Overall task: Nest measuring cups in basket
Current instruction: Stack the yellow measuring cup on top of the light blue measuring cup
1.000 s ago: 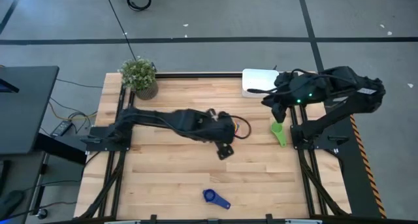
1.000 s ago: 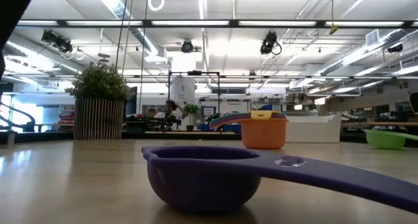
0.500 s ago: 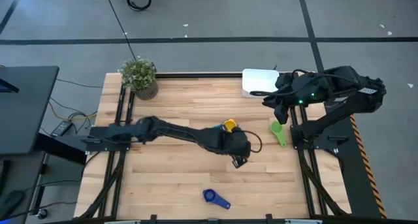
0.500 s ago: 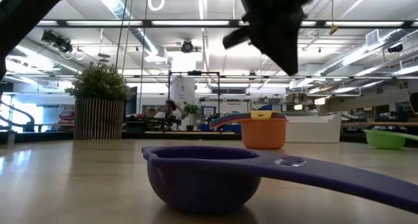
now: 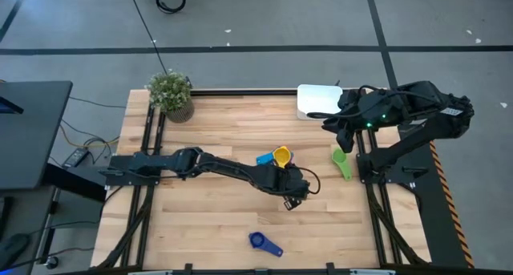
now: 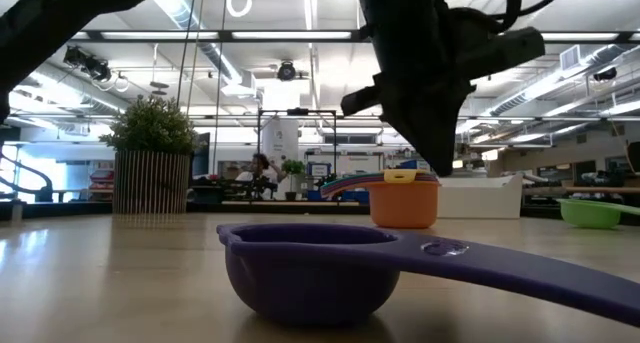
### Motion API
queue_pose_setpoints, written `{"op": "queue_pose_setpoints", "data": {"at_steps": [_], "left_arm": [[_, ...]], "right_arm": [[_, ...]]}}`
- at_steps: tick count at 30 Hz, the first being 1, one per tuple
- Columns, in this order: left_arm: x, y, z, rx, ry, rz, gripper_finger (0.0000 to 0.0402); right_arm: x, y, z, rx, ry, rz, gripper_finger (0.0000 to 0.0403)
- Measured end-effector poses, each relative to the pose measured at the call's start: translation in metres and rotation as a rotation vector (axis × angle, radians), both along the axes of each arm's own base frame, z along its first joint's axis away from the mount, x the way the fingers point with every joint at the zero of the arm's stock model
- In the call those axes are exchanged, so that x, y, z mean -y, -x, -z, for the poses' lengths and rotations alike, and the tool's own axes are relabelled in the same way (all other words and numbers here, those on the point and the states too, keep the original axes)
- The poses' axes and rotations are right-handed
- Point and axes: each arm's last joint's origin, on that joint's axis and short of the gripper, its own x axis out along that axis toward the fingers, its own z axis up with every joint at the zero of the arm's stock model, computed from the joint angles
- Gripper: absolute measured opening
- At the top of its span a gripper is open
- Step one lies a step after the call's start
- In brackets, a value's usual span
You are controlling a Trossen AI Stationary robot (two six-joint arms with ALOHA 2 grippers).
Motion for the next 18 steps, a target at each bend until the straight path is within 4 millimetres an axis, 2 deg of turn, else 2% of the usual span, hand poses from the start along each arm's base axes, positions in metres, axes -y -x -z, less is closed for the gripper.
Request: {"op": "queue_pose_setpoints", "data": {"at_steps": [18], "left_arm": [[-0.027,0.018,0.004,-0.223,-0.157,-0.043,0.0002]], "right_arm": [[0.0,-0.002,-0.002,0.026,-0.003,-0.002,0.0087]]}}
